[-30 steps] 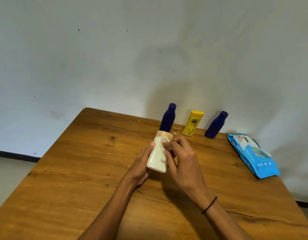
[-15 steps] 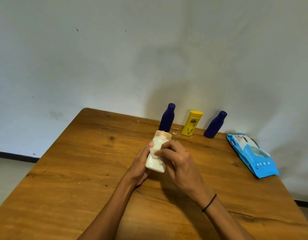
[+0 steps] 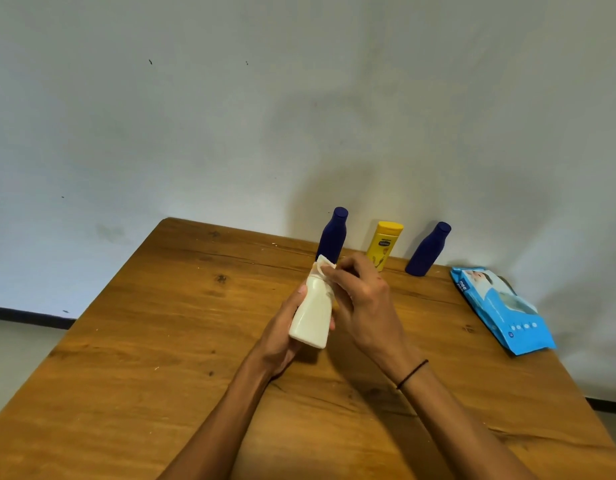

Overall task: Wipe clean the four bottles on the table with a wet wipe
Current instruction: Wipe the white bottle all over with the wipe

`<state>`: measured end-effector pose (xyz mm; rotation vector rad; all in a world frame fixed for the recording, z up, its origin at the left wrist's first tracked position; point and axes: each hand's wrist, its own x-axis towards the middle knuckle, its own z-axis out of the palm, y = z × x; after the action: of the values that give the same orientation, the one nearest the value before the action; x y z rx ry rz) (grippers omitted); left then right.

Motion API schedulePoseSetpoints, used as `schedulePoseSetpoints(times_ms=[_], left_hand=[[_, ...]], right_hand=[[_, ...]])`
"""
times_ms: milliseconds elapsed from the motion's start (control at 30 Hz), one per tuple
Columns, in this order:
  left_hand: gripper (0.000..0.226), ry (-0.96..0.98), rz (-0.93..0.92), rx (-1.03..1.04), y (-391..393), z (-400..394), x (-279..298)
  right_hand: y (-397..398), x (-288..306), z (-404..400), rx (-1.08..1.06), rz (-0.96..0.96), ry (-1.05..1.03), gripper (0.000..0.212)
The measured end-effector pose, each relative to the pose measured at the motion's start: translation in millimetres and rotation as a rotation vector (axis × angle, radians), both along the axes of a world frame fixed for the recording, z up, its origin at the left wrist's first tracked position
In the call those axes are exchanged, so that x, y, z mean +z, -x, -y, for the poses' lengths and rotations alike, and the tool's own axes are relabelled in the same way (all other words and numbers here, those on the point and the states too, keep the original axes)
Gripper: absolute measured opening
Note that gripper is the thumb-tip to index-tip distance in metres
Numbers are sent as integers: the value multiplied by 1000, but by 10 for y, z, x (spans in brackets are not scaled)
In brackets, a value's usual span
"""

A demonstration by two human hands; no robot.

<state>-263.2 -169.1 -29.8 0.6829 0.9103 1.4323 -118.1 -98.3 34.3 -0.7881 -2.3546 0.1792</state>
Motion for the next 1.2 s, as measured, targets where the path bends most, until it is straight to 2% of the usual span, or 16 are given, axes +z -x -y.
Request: schedulePoseSetpoints(times_ms=[200,367,433,533,600,667,867,967,1067,1100,1200], left_hand=[[62,42,125,27,-6,3,6],[73,31,76,20,-3,-19,-2],[79,19,71,29,-9,-15,-13],[98,-19,44,39,-11,-6,-14],[112,-49,-3,23,-16,-8,-19],[116,-62,-19,20,-21,-10,-13],[94,15,77,73,7,11,-26],[95,49,36,73,25,14,33],[99,96,-13,77,7,-8,14],[93,105,-23,78,2,-12,1],[56,82,-48,46,-17,-10,19]], right_hand=[[-26,-106,387,240,60,-16,39],[-92,-234,479,312,130,-164,45],[-87,-193,434,326,142,-246,42],[-61,-108,275,244,121,-306,42],[-32,-87,149,115,56,-239,47],[4,-99,89,56,29,-180,50],[-39,-278,323,219,56,-140,48],[-166,-366,420,322,128,-183,49],[-247,-341,359,332,160,-266,47],[-258,-316,315,312,162,-295,48],[-238,-217,143,196,105,-287,50]])
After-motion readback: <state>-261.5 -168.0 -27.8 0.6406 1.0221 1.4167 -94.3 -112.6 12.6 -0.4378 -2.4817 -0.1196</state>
